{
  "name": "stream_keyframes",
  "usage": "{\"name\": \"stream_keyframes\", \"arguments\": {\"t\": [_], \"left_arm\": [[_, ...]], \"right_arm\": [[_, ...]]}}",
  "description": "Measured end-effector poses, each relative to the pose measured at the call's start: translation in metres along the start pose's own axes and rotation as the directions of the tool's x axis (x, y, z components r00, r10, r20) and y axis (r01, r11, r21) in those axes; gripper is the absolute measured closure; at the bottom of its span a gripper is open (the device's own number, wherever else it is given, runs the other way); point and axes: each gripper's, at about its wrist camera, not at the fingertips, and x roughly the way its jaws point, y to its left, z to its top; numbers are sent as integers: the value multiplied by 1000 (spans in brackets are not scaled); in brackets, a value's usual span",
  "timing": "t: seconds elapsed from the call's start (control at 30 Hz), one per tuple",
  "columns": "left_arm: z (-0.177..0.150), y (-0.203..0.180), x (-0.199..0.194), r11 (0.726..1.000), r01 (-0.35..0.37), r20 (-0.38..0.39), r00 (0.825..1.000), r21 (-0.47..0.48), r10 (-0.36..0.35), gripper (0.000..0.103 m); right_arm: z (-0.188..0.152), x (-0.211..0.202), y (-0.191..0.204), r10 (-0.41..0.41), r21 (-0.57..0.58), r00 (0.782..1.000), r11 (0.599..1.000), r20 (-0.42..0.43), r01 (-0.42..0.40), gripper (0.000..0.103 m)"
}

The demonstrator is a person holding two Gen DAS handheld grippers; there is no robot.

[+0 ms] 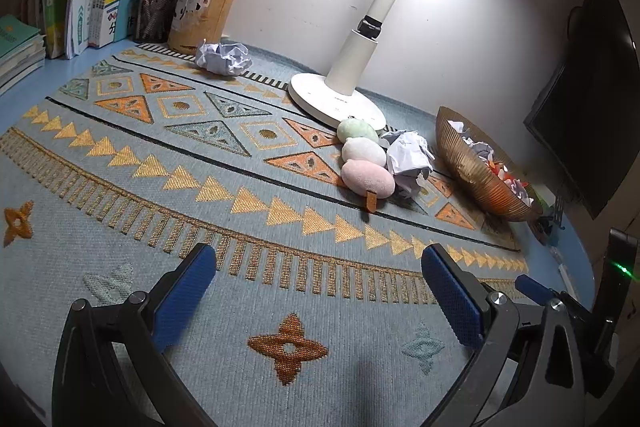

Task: Organize objects
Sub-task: 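Move both open tools back toward the remaining paper balls, then grasp a paper ball with the left tool while the right grasps another paper ball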

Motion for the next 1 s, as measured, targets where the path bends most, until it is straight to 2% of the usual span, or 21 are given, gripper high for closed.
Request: {"name": "stream_keyframes", "arguments": {"t": [0.07, 0.13, 0.2, 0.27, 0.33, 0.47, 0.53, 0.6, 0.63, 0.7, 0.8, 0.87, 0.93, 0.97, 1.0], "left_arm": [[1, 0, 0, 1000, 7, -4, 1000, 0, -7, 1], [5, 3, 6, 999, 32, -53, 998, -12, -33, 1], [16, 16, 12, 996, 54, -94, 994, -67, -61, 1], [33, 38, 14, 987, 42, -70, 996, -154, -53, 1], [58, 61, 19, 979, 28, -50, 998, -202, -39, 1], [110, 92, 44, 979, -71, -13, 997, -192, 70, 1], [133, 97, 64, 980, -101, -7, 995, -170, 102, 1], [151, 100, 88, 980, -131, 0, 991, -150, 132, 1], [158, 102, 100, 977, -160, 0, 987, -139, 162, 1], [170, 106, 123, 973, -193, -11, 981, -123, 194, 1], [182, 109, 150, 973, -191, -31, 982, -127, 189, 1], [189, 109, 165, 967, -219, -39, 976, -128, 216, 1], [195, 108, 179, 961, -247, -54, 969, -123, 242, 1], [197, 107, 184, 961, -251, -60, 967, -113, 246, 2], [198, 105, 188, 961, -257, -63, 966, -98, 252, 4]], "right_arm": [[6, 6, 0, 17, 11, 999, 1000, -33, -17, 9], [17, 11, -5, 139, 81, 989, 988, -52, -135, 9], [33, 16, -9, 250, 181, 967, 955, -54, -237, 9], [52, 26, -9, 300, 238, 953, 930, -51, -280, 9], [72, 42, -7, 344, 269, 938, 909, -52, -318, 9], [103, 80, 3, 379, 306, 924, 887, -55, -346, 9], [113, 95, 7, 390, 310, 920, 880, -42, -360, 9], [120, 105, 10, 402, 310, 916, 872, -12, -378, 9], [120, 106, 11, 387, 306, 922, 876, 11, -372, 9], [120, 107, 15, 347, 282, 937, 896, 37, -343, 9], [124, 110, 21, 388, 260, 921, 887, 30, -382, 9], [126, 115, 26, 344, 247, 939, 909, 8, -335, 9], [126, 122, 26, 327, 266, 945, 912, -20, -310, 10], [125, 124, 25, 328, 277, 944, 910, -25, -309, 12], [125, 125, 24, 332, 286, 943, 907, -30, -310, 23]]}}
